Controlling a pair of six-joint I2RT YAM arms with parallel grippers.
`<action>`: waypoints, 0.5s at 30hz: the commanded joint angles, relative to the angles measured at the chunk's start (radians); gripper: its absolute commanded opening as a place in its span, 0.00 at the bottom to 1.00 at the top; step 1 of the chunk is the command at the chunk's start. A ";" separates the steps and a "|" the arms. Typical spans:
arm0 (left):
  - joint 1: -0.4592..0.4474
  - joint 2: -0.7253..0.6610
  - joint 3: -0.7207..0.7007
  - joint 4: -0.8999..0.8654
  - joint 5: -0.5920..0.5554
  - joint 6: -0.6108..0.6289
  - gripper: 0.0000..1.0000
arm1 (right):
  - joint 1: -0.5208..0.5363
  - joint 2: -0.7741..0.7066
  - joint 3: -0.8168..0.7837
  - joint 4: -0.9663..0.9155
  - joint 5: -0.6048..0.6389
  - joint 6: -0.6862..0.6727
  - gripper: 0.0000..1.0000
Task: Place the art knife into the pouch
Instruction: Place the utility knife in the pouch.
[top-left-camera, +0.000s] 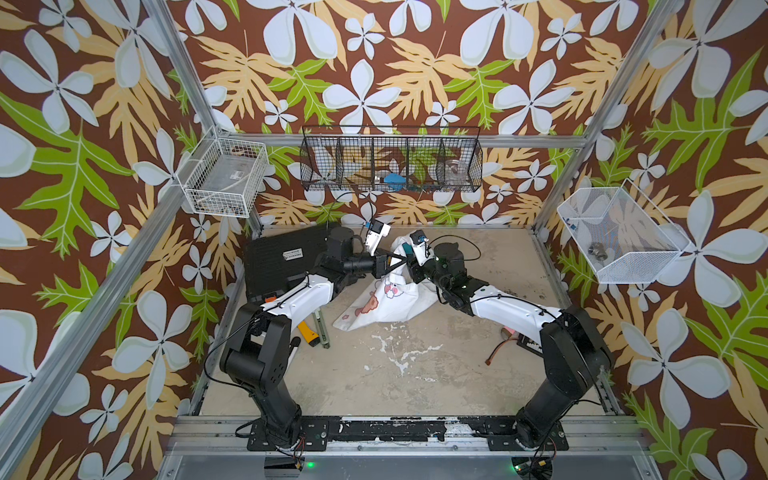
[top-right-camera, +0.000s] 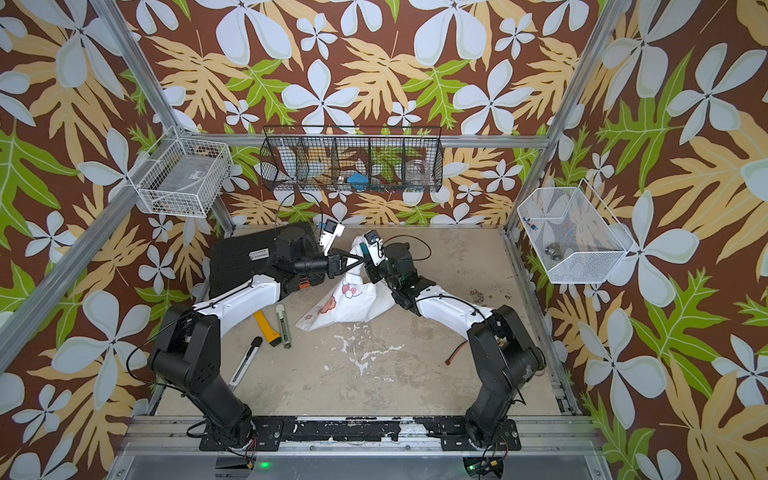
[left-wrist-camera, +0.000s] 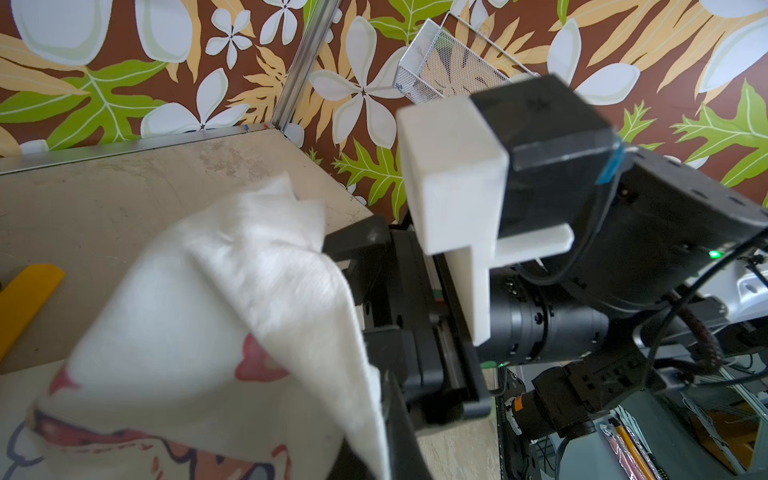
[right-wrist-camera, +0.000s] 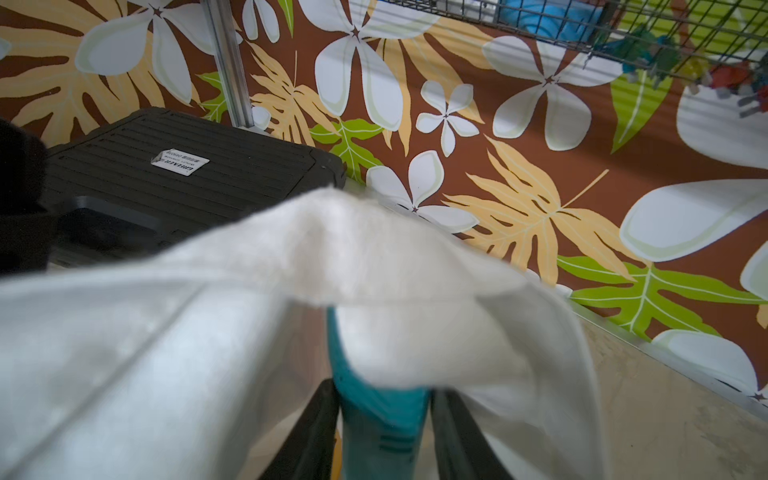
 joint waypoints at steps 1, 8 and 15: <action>-0.002 0.000 0.011 0.001 0.023 0.015 0.00 | -0.003 -0.022 0.005 0.043 -0.031 0.003 0.57; 0.000 -0.008 0.011 -0.005 0.006 0.015 0.00 | -0.015 -0.142 -0.038 -0.051 -0.034 0.043 0.75; 0.031 -0.021 -0.004 0.062 -0.023 -0.051 0.00 | -0.043 -0.392 -0.069 -0.382 0.006 0.177 0.75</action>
